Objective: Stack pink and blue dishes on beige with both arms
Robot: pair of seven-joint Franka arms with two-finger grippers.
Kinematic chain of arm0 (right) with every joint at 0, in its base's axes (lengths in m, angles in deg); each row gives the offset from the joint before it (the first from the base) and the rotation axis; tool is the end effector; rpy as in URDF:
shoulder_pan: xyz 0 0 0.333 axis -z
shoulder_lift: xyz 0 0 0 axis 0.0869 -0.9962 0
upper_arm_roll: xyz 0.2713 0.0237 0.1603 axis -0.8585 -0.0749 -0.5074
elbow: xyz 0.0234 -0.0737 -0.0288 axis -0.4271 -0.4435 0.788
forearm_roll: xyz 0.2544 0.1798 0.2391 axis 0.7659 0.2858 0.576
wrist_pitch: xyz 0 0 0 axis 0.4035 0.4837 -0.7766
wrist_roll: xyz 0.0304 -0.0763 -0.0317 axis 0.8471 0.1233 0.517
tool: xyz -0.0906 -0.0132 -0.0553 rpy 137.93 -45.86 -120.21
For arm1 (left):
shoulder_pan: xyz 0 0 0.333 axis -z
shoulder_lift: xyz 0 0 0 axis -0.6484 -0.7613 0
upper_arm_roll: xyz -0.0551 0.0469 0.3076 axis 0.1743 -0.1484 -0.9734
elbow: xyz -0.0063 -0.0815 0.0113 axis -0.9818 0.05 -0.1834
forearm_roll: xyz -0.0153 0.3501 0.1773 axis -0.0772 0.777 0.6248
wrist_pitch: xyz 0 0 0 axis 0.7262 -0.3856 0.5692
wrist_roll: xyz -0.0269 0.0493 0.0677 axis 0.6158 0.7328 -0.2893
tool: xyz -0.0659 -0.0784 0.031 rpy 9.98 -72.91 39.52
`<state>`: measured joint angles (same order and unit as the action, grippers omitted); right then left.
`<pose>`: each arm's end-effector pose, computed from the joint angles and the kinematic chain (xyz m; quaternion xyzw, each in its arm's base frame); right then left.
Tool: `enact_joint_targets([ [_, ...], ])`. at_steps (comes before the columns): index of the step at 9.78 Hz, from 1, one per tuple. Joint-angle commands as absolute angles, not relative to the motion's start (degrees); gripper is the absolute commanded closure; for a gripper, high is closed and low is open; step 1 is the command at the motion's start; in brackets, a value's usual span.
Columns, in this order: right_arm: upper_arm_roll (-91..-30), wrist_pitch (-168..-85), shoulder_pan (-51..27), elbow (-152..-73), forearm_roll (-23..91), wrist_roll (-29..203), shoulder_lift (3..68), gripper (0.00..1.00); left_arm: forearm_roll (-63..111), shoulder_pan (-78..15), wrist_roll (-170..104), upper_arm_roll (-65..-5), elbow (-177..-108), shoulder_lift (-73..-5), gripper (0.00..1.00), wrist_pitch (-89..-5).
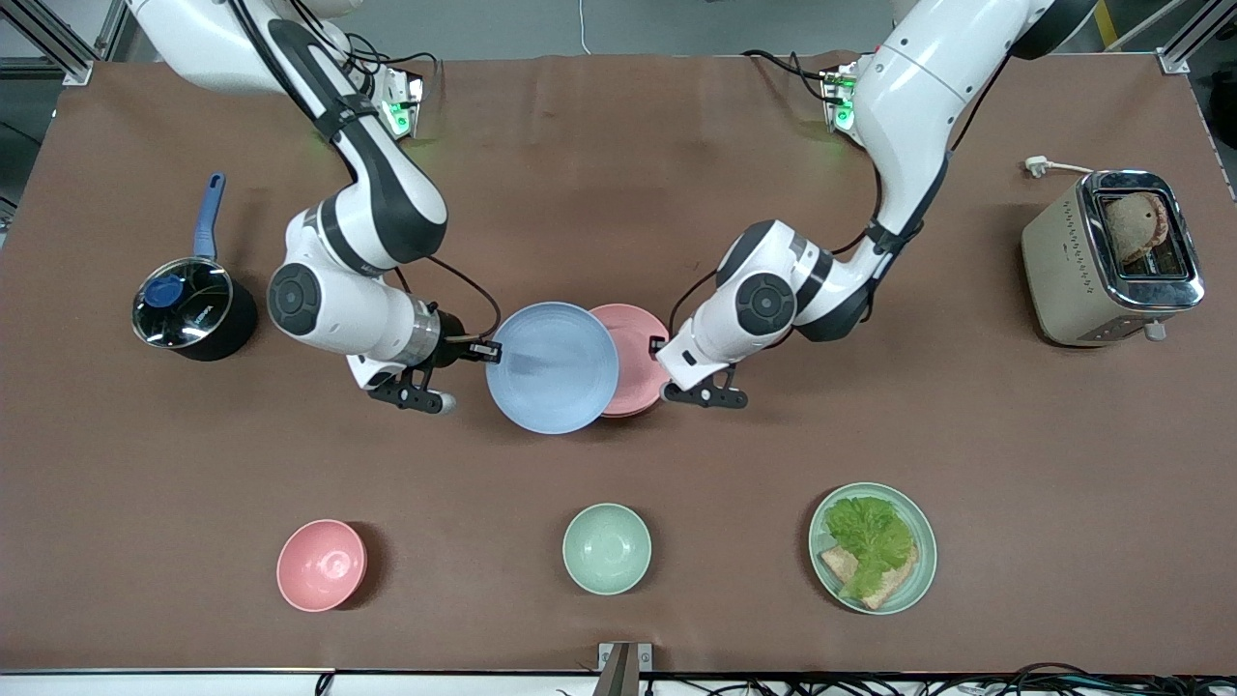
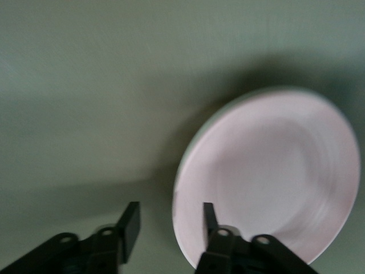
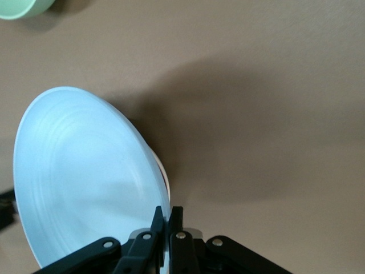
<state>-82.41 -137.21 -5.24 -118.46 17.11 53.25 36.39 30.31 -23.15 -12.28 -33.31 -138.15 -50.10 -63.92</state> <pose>0.5739 0.2849 0.3241 -0.9725 0.1306 0.0976 0.1664 0.5645 -0.3934 0.2551 0.9917 -0.0337 -0.0390 0.1178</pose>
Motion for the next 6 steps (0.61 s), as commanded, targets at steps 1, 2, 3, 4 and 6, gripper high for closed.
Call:
enact_joint_targets([
  [1, -82.65, -141.98, -8.54, -121.55, 16.86, 49.33, 37.36, 0.99, 35.47, -30.11, -12.38, -33.63, -136.16, -43.93, 0.00, -56.64],
  [2, -82.65, -145.05, -10.29, -122.95, 16.86, 47.58, 37.19, 0.99, 38.02, -33.36, -12.46, -33.55, -132.65, -42.69, 0.00, -52.42],
  [3, -82.65, -147.60, -11.70, -124.44, 16.86, 46.61, 37.10, 0.99, 39.44, -35.91, -12.81, -33.55, -129.22, -41.63, 0.00, -48.63],
  [4, -82.65, -150.15, -12.50, -126.63, 16.77, 46.60, 37.01, 0.99, 42.24, -38.46, -14.12, -33.63, -126.66, -39.88, 0.00, -44.42],
  [6, -82.65, -156.04, -13.81, -129.37, 16.33, 46.68, 36.23, 0.99, 48.39, -41.99, -18.06, -33.55, -124.62, -35.06, 0.00, -40.09],
])
